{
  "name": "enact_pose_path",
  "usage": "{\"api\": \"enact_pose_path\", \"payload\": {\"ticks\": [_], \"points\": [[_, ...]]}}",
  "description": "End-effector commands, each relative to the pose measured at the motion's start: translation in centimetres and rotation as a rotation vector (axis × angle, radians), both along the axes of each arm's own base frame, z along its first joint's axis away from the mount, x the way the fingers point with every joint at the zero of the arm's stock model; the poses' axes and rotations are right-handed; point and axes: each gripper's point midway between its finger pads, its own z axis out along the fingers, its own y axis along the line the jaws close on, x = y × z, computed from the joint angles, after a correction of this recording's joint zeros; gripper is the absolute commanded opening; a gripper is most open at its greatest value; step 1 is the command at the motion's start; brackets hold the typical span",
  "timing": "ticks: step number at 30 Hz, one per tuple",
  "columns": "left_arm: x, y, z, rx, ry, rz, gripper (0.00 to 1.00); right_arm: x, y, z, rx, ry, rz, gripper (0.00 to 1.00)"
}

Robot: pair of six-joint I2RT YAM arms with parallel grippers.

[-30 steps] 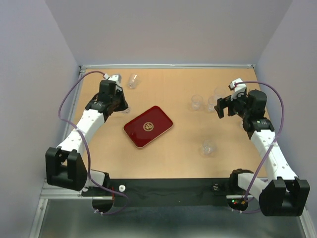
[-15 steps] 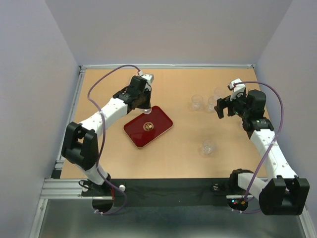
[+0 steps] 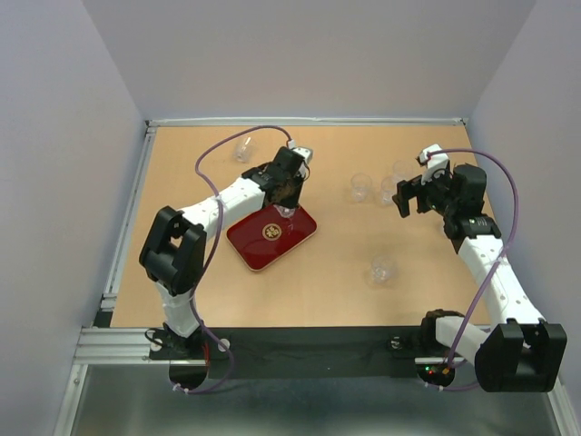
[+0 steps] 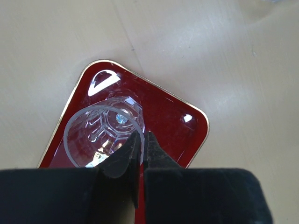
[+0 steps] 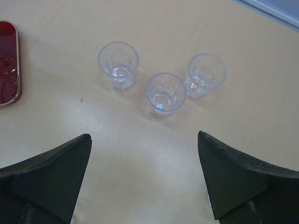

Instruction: Place the glasses into the tray

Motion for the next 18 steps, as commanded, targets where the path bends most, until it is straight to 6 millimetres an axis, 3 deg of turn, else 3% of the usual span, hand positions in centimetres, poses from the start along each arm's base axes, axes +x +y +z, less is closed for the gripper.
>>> {"api": "enact_pose_path", "payload": {"ticks": [1, 11, 13, 14, 16, 18], "points": [[1.2, -0.3, 1.8, 0.029, -0.063, 0.013, 0.00, 0.1, -0.2, -0.1, -0.010, -0.017, 0.000, 1.00], [1.8, -1.3, 0.2, 0.071, -0.047, 0.012, 0.01, 0.1, -0.3, -0.1, -0.016, -0.018, -0.006, 1.00], [1.9, -1.2, 0.2, 0.077, -0.052, 0.019, 0.11, 0.2, -0.3, -0.1, -0.017, -0.018, -0.005, 1.00], [2.0, -1.2, 0.3, 0.077, -0.054, 0.022, 0.22, 0.2, -0.3, -0.1, -0.018, -0.018, -0.006, 1.00], [2.0, -1.4, 0.3, 0.075, -0.054, 0.020, 0.34, 0.1, -0.4, -0.2, -0.019, -0.017, -0.008, 1.00], [2.1, -1.5, 0.5, 0.072, -0.056, 0.019, 0.39, 0.2, -0.4, -0.2, -0.020, -0.016, -0.007, 1.00]]}}
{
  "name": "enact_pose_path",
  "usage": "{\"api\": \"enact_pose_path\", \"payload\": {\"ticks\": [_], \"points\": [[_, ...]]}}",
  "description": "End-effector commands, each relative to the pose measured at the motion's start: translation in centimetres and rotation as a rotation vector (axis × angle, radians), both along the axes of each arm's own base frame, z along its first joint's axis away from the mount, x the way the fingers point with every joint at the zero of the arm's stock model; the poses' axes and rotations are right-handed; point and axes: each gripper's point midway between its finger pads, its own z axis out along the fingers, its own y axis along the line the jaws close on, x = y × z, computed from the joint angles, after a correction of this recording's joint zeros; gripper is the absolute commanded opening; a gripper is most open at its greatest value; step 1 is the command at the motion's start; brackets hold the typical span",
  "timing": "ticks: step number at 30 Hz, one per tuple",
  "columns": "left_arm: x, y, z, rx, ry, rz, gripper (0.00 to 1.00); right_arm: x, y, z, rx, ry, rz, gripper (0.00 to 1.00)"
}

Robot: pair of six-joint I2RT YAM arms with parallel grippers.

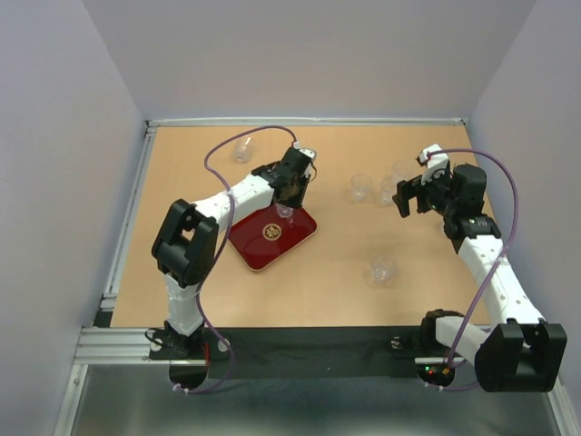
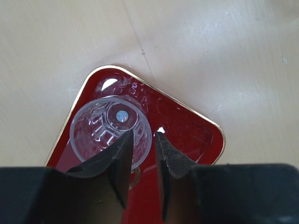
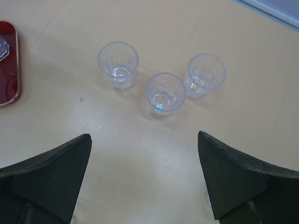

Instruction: Place the glasses into the tray

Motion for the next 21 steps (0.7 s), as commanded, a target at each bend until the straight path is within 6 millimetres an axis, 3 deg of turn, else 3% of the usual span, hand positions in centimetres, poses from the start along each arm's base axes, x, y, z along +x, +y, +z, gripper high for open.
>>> {"api": "enact_pose_path", "payload": {"ticks": [1, 4, 6, 8, 11, 12, 13, 15, 16, 18, 19, 20, 21], "points": [[1.3, -1.2, 3.4, -0.034, -0.076, -0.004, 0.43, 0.2, -0.4, -0.2, -0.020, -0.016, -0.007, 1.00], [1.2, -1.5, 4.8, -0.064, -0.098, -0.009, 0.52, 0.1, -0.5, -0.4, -0.027, -0.015, -0.008, 1.00], [1.1, -1.7, 7.4, -0.102, -0.146, -0.016, 0.64, 0.1, -0.4, -0.4, -0.033, -0.018, 0.000, 1.00], [0.8, -1.7, 10.6, -0.152, -0.205, -0.020, 0.68, 0.0, -0.3, -0.5, -0.040, -0.022, 0.013, 1.00], [0.2, -0.9, 13.0, -0.182, -0.266, -0.026, 0.72, -0.9, 0.6, -1.3, -0.053, -0.024, 0.093, 1.00], [-0.2, -0.5, 15.3, -0.217, -0.323, -0.024, 0.73, -1.4, 1.3, -1.4, -0.045, -0.023, 0.136, 1.00], [-0.5, -0.1, 16.1, -0.228, -0.345, -0.022, 0.76, -1.8, 1.7, -1.5, -0.046, -0.025, 0.164, 1.00], [-1.7, 1.5, 17.8, -0.248, -0.412, -0.014, 0.79, -2.8, 2.7, -2.3, -0.042, -0.004, 0.246, 1.00], [-2.4, 2.4, 16.6, -0.230, -0.407, -0.011, 0.81, -3.1, 3.0, -2.7, -0.036, 0.014, 0.272, 1.00], [-3.4, 4.3, 19.0, -0.252, -0.496, 0.018, 0.82, -3.7, 3.6, -2.9, -0.026, 0.047, 0.314, 1.00], [-3.8, 5.1, 19.3, -0.247, -0.519, 0.031, 0.83, -3.6, 3.5, -3.0, -0.021, 0.060, 0.310, 1.00], [-4.4, 6.2, 18.1, -0.222, -0.518, 0.045, 0.83, -3.6, 3.5, -2.8, -0.018, 0.068, 0.309, 0.99], [-5.1, 7.9, 19.6, -0.225, -0.577, 0.088, 0.83, -4.0, 3.6, -3.2, -0.018, 0.105, 0.317, 0.99]]}}
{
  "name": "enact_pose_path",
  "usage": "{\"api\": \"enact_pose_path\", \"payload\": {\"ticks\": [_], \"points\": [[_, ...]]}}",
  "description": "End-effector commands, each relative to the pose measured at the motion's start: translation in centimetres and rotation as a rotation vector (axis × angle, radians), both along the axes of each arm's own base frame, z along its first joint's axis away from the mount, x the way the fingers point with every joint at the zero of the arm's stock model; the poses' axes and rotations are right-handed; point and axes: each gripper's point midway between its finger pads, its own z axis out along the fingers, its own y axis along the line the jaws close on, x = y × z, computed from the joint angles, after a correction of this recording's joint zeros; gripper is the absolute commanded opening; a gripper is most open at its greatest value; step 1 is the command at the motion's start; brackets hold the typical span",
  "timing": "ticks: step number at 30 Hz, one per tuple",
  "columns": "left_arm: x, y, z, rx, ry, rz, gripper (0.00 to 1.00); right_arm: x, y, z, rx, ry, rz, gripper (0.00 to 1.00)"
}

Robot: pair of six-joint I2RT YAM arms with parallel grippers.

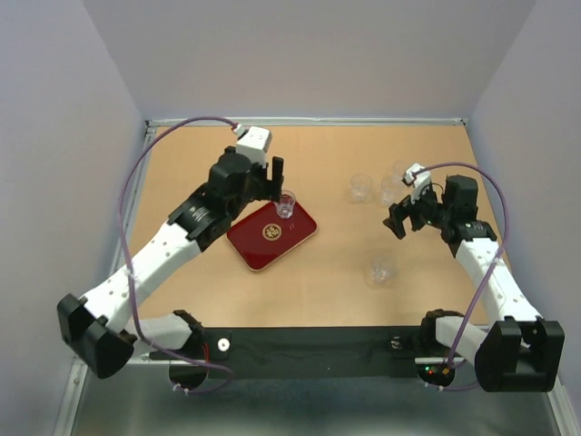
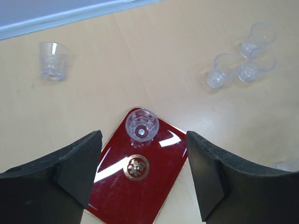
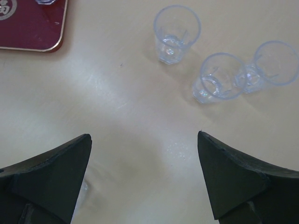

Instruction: Place the glasses into the tray

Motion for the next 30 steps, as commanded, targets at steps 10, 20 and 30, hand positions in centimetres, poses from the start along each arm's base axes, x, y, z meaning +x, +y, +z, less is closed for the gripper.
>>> {"api": "enact_pose_path", "payload": {"ticks": [10, 20, 30], "points": [[-4.6, 11.6, -1.7, 0.059, -0.230, 0.304, 0.93, -6.6, 1.2, -1.9, -0.091, 0.248, 0.298, 0.87], [-5.2, 12.9, -0.8, 0.047, -0.250, 0.352, 0.93, -10.9, 2.6, -3.7, -0.111, 0.190, 0.538, 0.80], [-5.3, 12.6, -0.7, 0.036, -0.250, 0.333, 0.92, -12.6, 2.8, -5.9, -0.130, 0.193, 0.665, 0.72]]}}
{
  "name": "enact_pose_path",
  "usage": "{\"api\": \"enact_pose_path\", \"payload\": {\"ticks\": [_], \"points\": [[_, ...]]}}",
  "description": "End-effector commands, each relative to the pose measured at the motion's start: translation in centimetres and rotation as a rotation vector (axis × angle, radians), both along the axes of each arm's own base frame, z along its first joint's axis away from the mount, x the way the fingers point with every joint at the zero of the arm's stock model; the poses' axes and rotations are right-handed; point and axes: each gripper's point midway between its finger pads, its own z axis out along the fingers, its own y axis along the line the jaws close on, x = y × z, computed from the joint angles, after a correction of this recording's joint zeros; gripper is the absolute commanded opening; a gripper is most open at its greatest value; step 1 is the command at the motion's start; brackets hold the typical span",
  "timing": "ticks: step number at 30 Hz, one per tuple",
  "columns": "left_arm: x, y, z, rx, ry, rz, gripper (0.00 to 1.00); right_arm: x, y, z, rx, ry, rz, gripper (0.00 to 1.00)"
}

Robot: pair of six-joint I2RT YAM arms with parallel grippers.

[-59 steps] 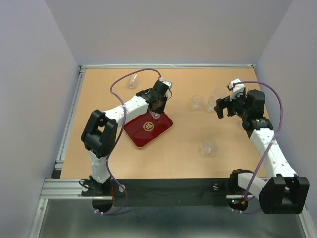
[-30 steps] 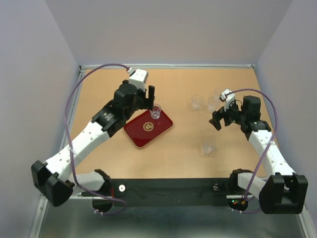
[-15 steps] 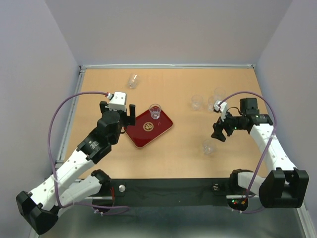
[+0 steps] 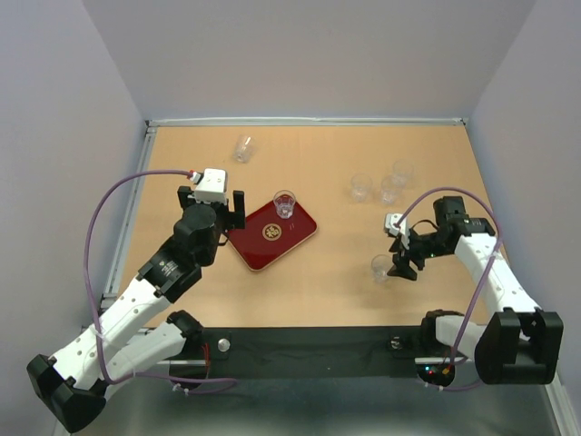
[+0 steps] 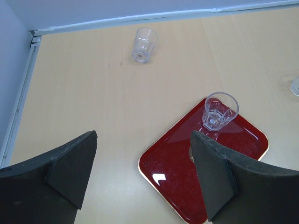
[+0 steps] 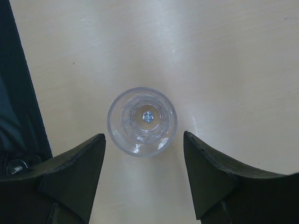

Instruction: Place the glasses into the tray

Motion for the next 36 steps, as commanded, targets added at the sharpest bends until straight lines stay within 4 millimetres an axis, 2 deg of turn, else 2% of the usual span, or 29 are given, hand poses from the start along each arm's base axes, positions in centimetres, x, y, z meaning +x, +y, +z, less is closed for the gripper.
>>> {"api": "enact_pose_path", "payload": {"ticks": [1, 10, 16, 20, 21, 25, 29, 30, 31, 34, 36], "points": [[0.1, 0.2, 1.6, -0.033, -0.051, 0.011, 0.92, -0.5, 0.4, -0.3, 0.022, -0.014, 0.067, 0.72], [0.1, 0.1, 1.6, -0.034, -0.050, 0.002, 0.92, 0.8, 0.5, -1.2, 0.031, -0.003, 0.032, 0.71], [0.0, 0.0, 1.6, -0.037, -0.051, -0.004, 0.92, 1.5, 0.1, -2.2, 0.015, 0.028, 0.003, 0.63], [0.0, 0.0, 1.8, -0.039, -0.054, -0.004, 0.92, 1.9, 0.0, -2.6, 0.006, 0.050, -0.019, 0.52], [0.0, 0.0, 1.7, -0.037, -0.054, -0.004, 0.92, 1.9, 0.1, -2.7, 0.004, 0.054, -0.023, 0.45], [-0.1, 0.1, 1.8, -0.041, -0.056, -0.003, 0.92, 2.2, 0.0, -3.2, -0.022, 0.056, -0.041, 0.32], [-0.1, 0.2, 1.9, -0.040, -0.058, 0.000, 0.92, 2.2, 0.6, -3.6, -0.050, 0.050, -0.022, 0.18], [-0.1, 0.2, 1.8, -0.040, -0.056, 0.000, 0.92, 2.2, 1.0, -3.6, -0.055, 0.049, -0.016, 0.06], [-0.1, 0.2, 1.9, -0.042, -0.059, 0.000, 0.92, 2.4, 1.1, -3.6, -0.065, 0.041, -0.015, 0.01], [-0.1, 0.2, 1.8, -0.040, -0.057, 0.002, 0.92, 2.6, 2.0, -3.2, -0.068, 0.034, -0.001, 0.01], [-0.1, 0.3, 1.9, -0.043, -0.060, 0.003, 0.92, 2.9, 3.3, -2.2, -0.059, 0.026, 0.011, 0.01]]}}
